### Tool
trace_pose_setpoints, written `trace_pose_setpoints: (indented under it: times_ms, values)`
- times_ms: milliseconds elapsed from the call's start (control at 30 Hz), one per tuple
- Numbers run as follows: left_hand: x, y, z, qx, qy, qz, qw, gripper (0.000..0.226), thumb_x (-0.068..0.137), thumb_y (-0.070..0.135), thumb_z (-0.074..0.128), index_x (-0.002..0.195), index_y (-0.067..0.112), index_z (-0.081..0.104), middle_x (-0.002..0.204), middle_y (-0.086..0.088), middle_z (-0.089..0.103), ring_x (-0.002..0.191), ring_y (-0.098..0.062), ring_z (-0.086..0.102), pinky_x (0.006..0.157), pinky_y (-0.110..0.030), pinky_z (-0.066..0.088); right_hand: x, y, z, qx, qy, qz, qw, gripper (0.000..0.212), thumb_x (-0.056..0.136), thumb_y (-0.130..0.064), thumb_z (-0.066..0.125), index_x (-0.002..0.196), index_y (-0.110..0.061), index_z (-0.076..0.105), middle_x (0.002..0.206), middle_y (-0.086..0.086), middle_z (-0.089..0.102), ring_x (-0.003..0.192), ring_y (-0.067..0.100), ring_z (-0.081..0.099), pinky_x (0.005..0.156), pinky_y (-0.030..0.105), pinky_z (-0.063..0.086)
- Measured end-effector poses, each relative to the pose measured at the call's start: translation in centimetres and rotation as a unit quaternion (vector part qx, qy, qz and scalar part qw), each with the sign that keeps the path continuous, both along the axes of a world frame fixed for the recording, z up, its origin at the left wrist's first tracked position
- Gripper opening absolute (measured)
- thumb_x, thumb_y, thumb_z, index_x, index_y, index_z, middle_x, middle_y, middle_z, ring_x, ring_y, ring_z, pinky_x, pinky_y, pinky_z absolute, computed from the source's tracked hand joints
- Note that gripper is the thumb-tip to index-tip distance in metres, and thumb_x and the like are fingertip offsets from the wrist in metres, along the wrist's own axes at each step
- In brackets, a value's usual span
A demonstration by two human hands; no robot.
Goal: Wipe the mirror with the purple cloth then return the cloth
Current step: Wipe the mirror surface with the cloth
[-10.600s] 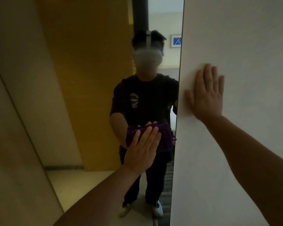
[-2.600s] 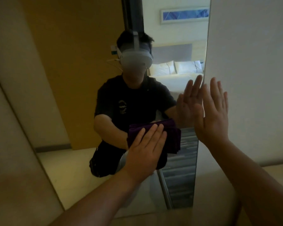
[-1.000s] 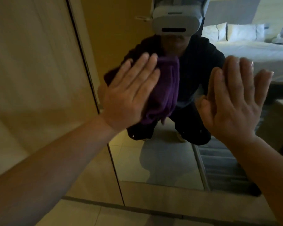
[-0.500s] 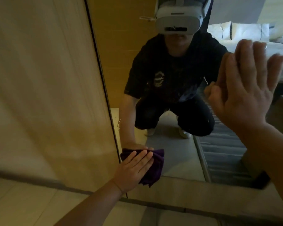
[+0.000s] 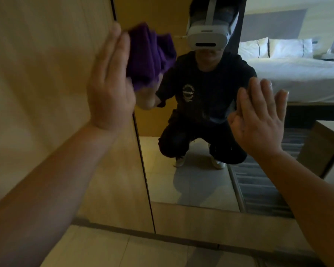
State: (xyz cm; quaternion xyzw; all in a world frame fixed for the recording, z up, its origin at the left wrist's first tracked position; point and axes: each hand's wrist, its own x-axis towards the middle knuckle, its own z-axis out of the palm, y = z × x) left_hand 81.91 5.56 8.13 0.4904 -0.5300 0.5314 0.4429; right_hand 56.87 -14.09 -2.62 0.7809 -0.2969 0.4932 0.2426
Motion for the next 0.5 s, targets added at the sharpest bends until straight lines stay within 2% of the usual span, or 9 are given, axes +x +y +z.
trace_pose_setpoints:
  times_ms: [33, 67, 133, 200, 267, 400, 500]
  values:
    - [0.8, -1.2, 0.4, -0.019, -0.042, 0.026, 0.999, 0.036, 0.106, 0.014, 0.035, 0.130, -0.008, 0.049, 0.131, -0.031, 0.053, 0.125, -0.040, 0.048, 0.109, -0.045, 0.040, 0.0, 0.2, 0.1, 0.007, 0.000, -0.001, 1.000, 0.064, 0.100, -0.029, 0.051, 0.157, -0.016, 0.025, 0.165, 0.007, 0.009, 0.153, 0.024, -0.003, 0.120, 0.062, 0.006]
    - [1.6, -2.6, -0.6, 0.002, -0.074, 0.055, 0.996, 0.037, 0.107, 0.018, 0.034, 0.131, -0.006, 0.048, 0.130, -0.031, 0.054, 0.125, -0.042, 0.048, 0.110, -0.051, 0.038, 0.0, 0.3, 0.2, 0.015, -0.001, 0.002, 1.000, 0.064, 0.100, -0.028, 0.052, 0.156, -0.016, 0.026, 0.165, 0.006, 0.008, 0.153, 0.023, -0.003, 0.120, 0.062, 0.006]
    - [2.2, -4.6, -5.1, 0.102, -0.148, 0.084, 0.980, 0.036, 0.104, 0.013, 0.044, 0.137, 0.000, 0.040, 0.137, -0.025, 0.050, 0.131, -0.039, 0.043, 0.115, -0.050, 0.027, 0.0, 0.5, 0.3, 0.027, -0.007, 0.010, 1.000, 0.064, 0.099, -0.026, 0.054, 0.156, -0.015, 0.027, 0.165, 0.005, 0.007, 0.153, 0.023, -0.004, 0.121, 0.061, 0.004]
    - [3.3, -5.6, -10.9, 0.171, -0.144, 0.086, 0.971, 0.057, 0.091, 0.006, 0.067, 0.140, 0.003, 0.037, 0.145, -0.018, 0.039, 0.139, -0.032, 0.033, 0.119, -0.046, 0.018, -0.2, 0.4, 0.2, 0.027, -0.005, 0.017, 0.999, 0.063, 0.099, -0.025, 0.054, 0.155, -0.014, 0.028, 0.165, 0.007, 0.009, 0.153, 0.024, -0.002, 0.121, 0.061, 0.003]
    - [4.0, -5.8, -13.8, 0.184, -0.116, 0.078, 0.973, 0.065, 0.085, 0.008, 0.076, 0.139, 0.003, 0.040, 0.145, -0.016, 0.036, 0.140, -0.029, 0.030, 0.120, -0.044, 0.016, -0.3, 0.4, 0.0, 0.025, 0.001, 0.022, 0.999, 0.063, 0.099, -0.025, 0.052, 0.155, -0.014, 0.028, 0.165, 0.008, 0.010, 0.153, 0.026, 0.000, 0.121, 0.059, 0.001]
    - [3.5, -5.6, -16.5, 0.157, -0.099, 0.053, 0.981, 0.059, 0.086, 0.005, 0.071, 0.138, 0.002, 0.043, 0.145, -0.016, 0.038, 0.143, -0.026, 0.025, 0.120, -0.044, 0.015, -0.1, 0.7, 0.1, 0.028, -0.007, 0.036, 0.999, 0.061, 0.099, -0.026, 0.047, 0.155, -0.015, 0.026, 0.165, 0.005, 0.006, 0.152, 0.025, -0.001, 0.120, 0.057, -0.001]
    - [3.9, -3.8, -23.7, 0.220, -0.101, 0.039, 0.969, 0.050, 0.090, 0.000, 0.055, 0.139, 0.002, 0.041, 0.145, -0.017, 0.038, 0.144, -0.028, 0.024, 0.119, -0.046, 0.019, 0.0, 0.7, 0.0, 0.027, -0.012, 0.035, 0.999, 0.060, 0.101, -0.028, 0.044, 0.156, -0.017, 0.023, 0.164, 0.003, 0.003, 0.151, 0.023, -0.004, 0.120, 0.060, 0.001]
